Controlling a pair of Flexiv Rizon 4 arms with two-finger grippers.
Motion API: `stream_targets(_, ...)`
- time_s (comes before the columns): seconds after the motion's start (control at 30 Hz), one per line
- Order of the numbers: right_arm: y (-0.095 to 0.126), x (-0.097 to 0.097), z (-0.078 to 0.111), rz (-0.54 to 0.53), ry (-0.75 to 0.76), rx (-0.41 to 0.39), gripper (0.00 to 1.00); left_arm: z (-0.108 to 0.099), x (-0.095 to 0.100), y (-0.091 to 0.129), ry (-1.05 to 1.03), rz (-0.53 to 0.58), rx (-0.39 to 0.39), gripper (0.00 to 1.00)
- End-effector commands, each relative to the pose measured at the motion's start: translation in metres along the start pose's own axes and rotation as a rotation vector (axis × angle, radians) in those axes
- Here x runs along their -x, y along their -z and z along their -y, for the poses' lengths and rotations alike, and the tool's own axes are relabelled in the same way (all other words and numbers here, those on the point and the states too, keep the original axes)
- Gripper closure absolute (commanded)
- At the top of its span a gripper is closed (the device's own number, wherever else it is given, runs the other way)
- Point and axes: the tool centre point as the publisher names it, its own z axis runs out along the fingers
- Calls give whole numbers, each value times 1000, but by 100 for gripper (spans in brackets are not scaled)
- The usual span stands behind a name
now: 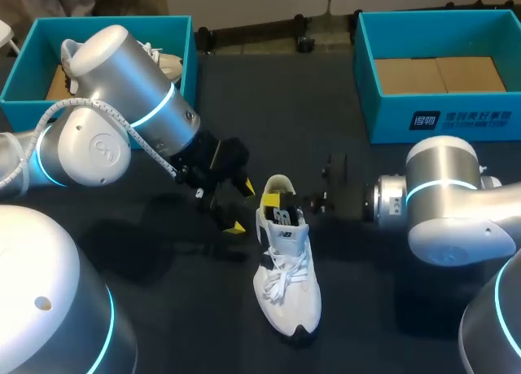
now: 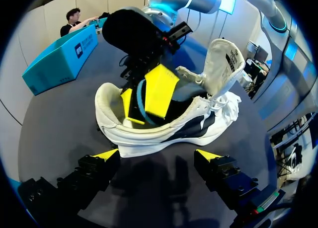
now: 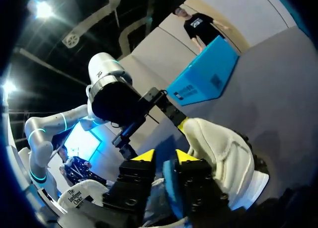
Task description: Take the shoe out of the shoebox, open the shoe tongue, remove and reinsert the insole, then place the shoe into the shoebox
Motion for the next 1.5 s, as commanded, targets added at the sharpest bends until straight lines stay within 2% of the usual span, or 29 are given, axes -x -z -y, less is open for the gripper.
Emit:
stream_targets(0.03, 3, -10, -10, 15, 19, -15, 44, 0, 0, -1, 0, -1, 0, 0)
stream_targets(0.2, 3, -19, -17, 24, 48, -28, 41, 0, 0, -1, 0, -1, 0, 0)
stream_targets(0.23, 3, -21, -19, 28, 52, -33, 45, 0, 0, -1, 0, -1, 0, 0)
stream_targets(0.27, 3, -21, -19, 30, 53, -34, 44, 0, 0, -1, 0, -1, 0, 0)
stream_targets(0.33, 6, -23, -22, 36, 56, -40, 49, 0, 0, -1, 0, -1, 0, 0)
stream_targets(0.43, 8, -25, -23, 46, 58, -49, 51, 0, 0, -1, 0, -1, 0, 0)
stream_targets(0.8, 42, -37, -37, 160, 71, -96, 50, 0, 0, -1, 0, -1, 0, 0)
stream_targets(1.0, 62, -40, -43, 194, 82, -126, 36, 0, 0, -1, 0, -1, 0, 0)
stream_targets(1.03, 67, -41, -44, 197, 76, -145, 7, 0, 0, -1, 0, -1, 0, 0)
stream_targets(1.07, 68, -41, -45, 196, 73, -150, 0, 0, 0, -1, 0, -1, 0, 0)
stream_targets(1.13, 74, -41, -49, 133, -2, -207, 0, 0, 0, -1, 0, -1, 0, 0)
stream_targets(1.17, 74, -40, -48, 100, -24, -203, 0, 0, 0, -1, 0, -1, 0, 0)
stream_targets(1.5, 74, -40, -48, 100, -24, -203, 0, 0, 0, -1, 0, -1, 0, 0)
